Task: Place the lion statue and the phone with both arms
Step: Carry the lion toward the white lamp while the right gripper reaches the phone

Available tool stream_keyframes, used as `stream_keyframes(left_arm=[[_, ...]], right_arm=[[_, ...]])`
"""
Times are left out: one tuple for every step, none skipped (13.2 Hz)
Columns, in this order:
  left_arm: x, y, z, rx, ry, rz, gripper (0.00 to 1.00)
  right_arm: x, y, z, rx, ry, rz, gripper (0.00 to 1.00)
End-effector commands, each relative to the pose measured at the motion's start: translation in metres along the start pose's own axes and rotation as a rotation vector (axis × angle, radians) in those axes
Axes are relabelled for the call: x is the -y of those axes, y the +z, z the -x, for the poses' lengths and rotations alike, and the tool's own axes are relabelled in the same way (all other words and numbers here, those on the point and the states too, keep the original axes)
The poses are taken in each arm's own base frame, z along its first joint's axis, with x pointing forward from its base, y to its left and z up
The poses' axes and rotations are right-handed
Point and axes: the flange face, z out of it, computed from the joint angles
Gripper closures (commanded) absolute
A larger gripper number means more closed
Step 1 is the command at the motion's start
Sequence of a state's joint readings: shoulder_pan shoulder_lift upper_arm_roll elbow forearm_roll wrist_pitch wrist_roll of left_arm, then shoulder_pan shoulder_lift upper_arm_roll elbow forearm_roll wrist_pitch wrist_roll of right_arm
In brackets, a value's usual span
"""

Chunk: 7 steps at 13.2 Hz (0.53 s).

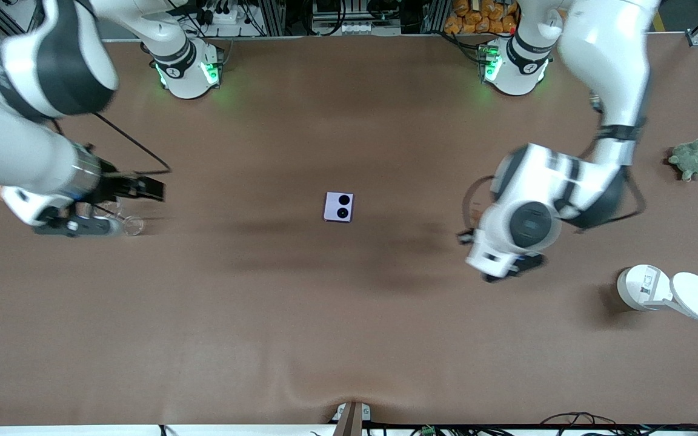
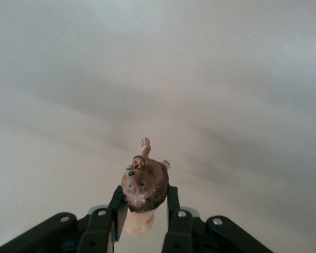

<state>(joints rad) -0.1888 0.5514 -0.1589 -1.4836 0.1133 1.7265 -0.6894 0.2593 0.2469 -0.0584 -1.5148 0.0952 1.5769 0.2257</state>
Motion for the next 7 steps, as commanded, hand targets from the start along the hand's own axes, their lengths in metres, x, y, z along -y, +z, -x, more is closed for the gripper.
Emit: stream_keyframes(left_arm=[[0.079,-0.008,-0.037,-0.005,0.028,-0.021,1.00],[0.101,-0.006,-0.050,-0.011,0.045,-0.035,1.00],[0.121,-0.001,-0.061,-0.014,0.063,-0.057,1.00],[0.138,0.001,-0.070,-0.024,0.073,-0.074,1.00],[0.151,0.005,-0.078,-0.028,0.088,-0.084,1.00],[0.166,0.011,-0.088,-0.035,0.113,-0.088,1.00],[0.180,0.017,-0.097,-0.040,0.131,-0.078,1.00]], right_arm=[[0.047,0.027,-0.010,0.003,0.072,-0.030,0.00],[0.068,0.037,-0.013,-0.020,0.073,-0.031,0.00],[0.085,0.049,-0.015,-0.024,0.081,-0.027,0.00],[0.100,0.064,-0.017,-0.017,0.086,-0.018,0.00],[0.118,0.079,-0.017,-0.015,0.066,-0.010,0.00],[0.135,0.099,-0.017,-0.004,0.045,0.002,0.00],[0.149,0.118,-0.018,0.005,0.026,0.014,0.00]])
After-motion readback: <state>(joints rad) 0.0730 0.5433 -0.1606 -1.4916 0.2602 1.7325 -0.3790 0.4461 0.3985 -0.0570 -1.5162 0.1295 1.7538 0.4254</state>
